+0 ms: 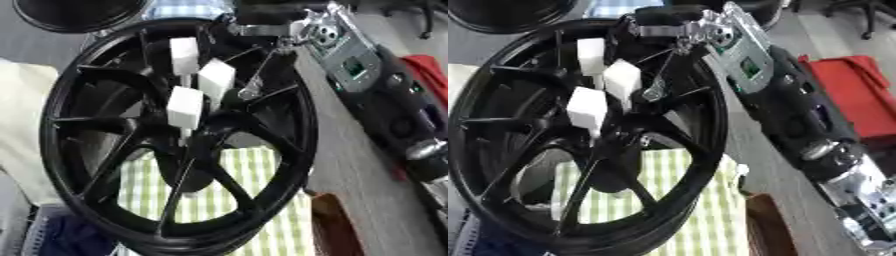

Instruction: Pull the pin out of the wheel hub.

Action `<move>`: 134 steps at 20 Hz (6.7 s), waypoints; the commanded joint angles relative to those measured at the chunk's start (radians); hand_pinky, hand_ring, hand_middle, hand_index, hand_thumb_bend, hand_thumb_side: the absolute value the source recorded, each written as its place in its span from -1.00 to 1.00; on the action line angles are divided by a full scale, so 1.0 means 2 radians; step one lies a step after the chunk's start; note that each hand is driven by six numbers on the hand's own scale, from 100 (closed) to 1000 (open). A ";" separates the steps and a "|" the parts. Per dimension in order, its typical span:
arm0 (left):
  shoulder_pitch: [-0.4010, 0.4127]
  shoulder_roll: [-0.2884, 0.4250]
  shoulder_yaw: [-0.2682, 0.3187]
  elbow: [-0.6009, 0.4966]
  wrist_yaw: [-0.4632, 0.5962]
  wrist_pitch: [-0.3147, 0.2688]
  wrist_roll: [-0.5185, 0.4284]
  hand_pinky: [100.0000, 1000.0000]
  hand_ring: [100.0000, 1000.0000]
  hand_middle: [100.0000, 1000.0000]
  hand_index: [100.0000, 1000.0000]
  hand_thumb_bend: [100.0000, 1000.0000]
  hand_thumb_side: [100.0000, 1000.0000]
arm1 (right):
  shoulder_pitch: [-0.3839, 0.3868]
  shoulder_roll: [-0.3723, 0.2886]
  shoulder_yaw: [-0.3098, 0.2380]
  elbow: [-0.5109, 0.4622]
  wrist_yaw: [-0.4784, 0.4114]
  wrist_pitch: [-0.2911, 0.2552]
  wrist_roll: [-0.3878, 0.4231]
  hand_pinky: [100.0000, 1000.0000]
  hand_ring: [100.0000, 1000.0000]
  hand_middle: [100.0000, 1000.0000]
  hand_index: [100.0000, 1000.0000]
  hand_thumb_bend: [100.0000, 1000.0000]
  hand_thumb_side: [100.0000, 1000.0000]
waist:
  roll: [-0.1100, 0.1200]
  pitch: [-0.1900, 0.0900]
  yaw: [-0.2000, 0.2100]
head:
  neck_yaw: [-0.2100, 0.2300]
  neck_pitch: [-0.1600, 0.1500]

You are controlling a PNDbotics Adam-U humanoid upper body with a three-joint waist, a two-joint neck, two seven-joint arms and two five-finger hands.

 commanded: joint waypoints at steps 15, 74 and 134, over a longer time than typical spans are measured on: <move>-0.008 0.005 -0.001 -0.008 -0.001 -0.001 -0.003 0.38 0.19 -0.04 0.45 -0.56 0.18 | -0.008 -0.014 -0.001 -0.001 -0.006 -0.065 0.083 0.48 0.34 0.11 0.33 -0.25 -0.93 | 0.003 -0.007 0.003 | -0.005 -0.004; -0.012 -0.001 -0.005 0.008 -0.007 0.004 -0.007 0.38 0.19 -0.04 0.45 -0.56 0.20 | -0.024 -0.025 0.019 -0.005 -0.057 -0.039 0.083 0.25 0.01 -0.50 -0.10 -0.42 -1.00 | -0.005 -0.023 0.008 | -0.027 -0.008; 0.001 0.004 0.018 0.005 0.002 -0.002 0.019 0.39 0.19 -0.04 0.45 -0.57 0.17 | 0.441 -0.202 -0.372 -0.162 -0.222 0.179 -0.472 0.21 0.26 0.06 0.34 -0.17 -0.75 | 0.020 -0.016 -0.023 | 0.013 -0.013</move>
